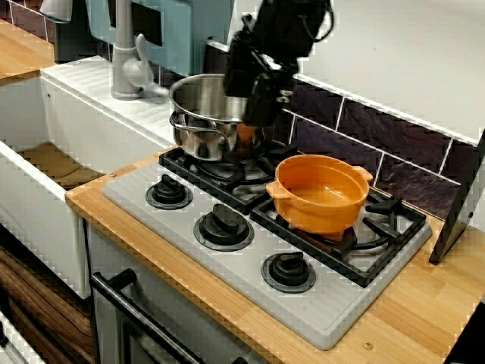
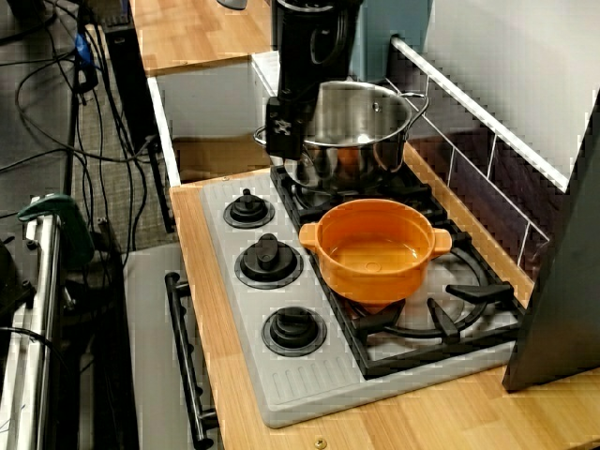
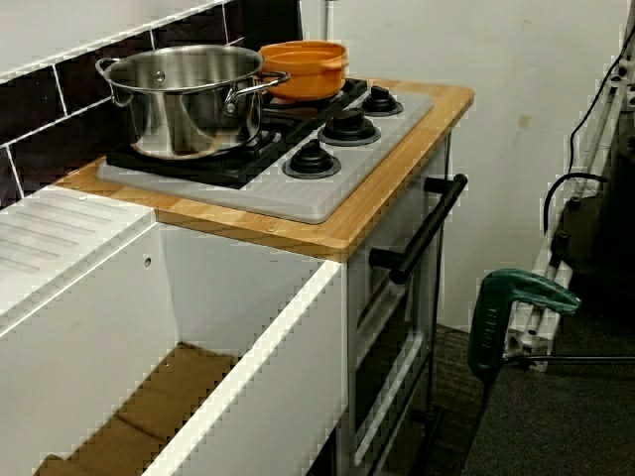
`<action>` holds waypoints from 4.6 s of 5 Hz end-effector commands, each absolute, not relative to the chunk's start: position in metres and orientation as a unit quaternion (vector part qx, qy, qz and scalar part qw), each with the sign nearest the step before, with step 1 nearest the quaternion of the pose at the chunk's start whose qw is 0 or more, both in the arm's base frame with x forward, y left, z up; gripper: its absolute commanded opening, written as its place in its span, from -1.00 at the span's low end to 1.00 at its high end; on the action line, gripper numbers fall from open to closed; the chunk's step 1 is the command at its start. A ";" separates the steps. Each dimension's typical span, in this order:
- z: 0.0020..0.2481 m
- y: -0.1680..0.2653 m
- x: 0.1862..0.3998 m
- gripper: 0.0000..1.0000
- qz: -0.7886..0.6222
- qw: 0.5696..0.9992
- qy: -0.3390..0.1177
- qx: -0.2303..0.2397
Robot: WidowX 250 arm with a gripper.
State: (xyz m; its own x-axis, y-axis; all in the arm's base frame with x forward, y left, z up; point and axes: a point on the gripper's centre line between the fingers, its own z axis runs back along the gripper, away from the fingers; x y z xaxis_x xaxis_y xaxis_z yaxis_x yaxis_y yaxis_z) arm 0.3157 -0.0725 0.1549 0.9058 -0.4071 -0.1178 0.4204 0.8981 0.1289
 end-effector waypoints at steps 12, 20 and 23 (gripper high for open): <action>0.112 -0.085 0.359 1.00 -0.043 0.997 0.006 0.067; 0.111 -0.073 0.341 -1.00 -0.046 0.999 -0.021 0.014; 0.174 -0.067 0.348 -1.00 -0.063 0.997 -0.036 -0.029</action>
